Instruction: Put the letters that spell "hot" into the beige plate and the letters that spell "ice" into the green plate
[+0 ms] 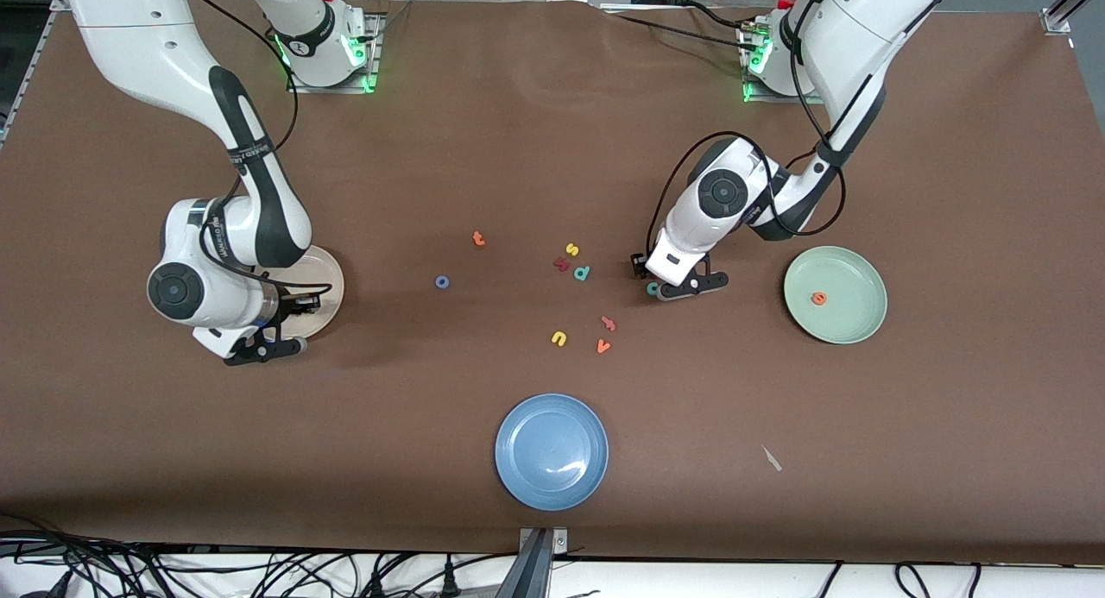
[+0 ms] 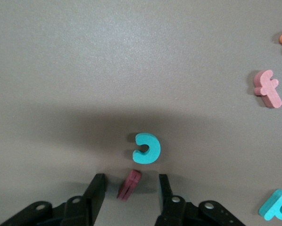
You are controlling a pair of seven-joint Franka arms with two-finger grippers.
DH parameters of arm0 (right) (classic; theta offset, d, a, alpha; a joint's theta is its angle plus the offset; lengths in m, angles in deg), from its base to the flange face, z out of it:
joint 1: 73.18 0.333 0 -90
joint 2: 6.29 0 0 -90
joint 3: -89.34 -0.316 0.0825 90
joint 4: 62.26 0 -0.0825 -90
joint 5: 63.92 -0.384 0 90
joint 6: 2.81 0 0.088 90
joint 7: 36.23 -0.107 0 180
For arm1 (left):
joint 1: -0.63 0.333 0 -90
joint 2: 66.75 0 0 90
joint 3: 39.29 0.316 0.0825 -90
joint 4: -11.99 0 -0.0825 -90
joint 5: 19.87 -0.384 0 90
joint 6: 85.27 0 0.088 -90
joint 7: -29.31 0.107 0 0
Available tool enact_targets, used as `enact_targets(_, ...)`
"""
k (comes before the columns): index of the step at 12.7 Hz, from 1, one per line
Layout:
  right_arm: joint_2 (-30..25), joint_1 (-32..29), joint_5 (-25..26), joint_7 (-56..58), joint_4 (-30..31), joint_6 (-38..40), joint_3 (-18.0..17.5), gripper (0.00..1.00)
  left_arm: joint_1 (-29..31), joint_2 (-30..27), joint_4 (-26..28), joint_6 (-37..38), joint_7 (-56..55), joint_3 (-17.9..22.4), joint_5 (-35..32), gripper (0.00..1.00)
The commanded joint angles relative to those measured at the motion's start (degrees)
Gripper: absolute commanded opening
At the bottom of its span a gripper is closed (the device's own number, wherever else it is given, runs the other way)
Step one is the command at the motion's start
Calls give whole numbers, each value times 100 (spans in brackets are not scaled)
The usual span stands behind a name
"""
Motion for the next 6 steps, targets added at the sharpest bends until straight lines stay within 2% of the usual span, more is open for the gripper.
enact_targets(1, -308, -54, -314, 31, 315, -87, -74, 41, -16, 65, -104, -50, -195, 37, -259, 35)
enact_targets(2, -308, -45, -490, 5, 272, -43, -83, 61, -16, 65, -104, -50, -204, 37, -259, 25)
enact_targets(4, -404, -10, -684, -318, 228, 106, -179, 63, -7, 56, -104, -50, -195, 37, -259, 10)
enact_targets(5, -431, -10, -685, -529, 219, 115, -345, 64, 10, 56, -104, -50, -195, 37, -259, 3)
enact_targets(6, -440, -10, -685, -714, 192, 115, -416, 70, 71, -5, -104, -33, -195, 29, -259, 0)
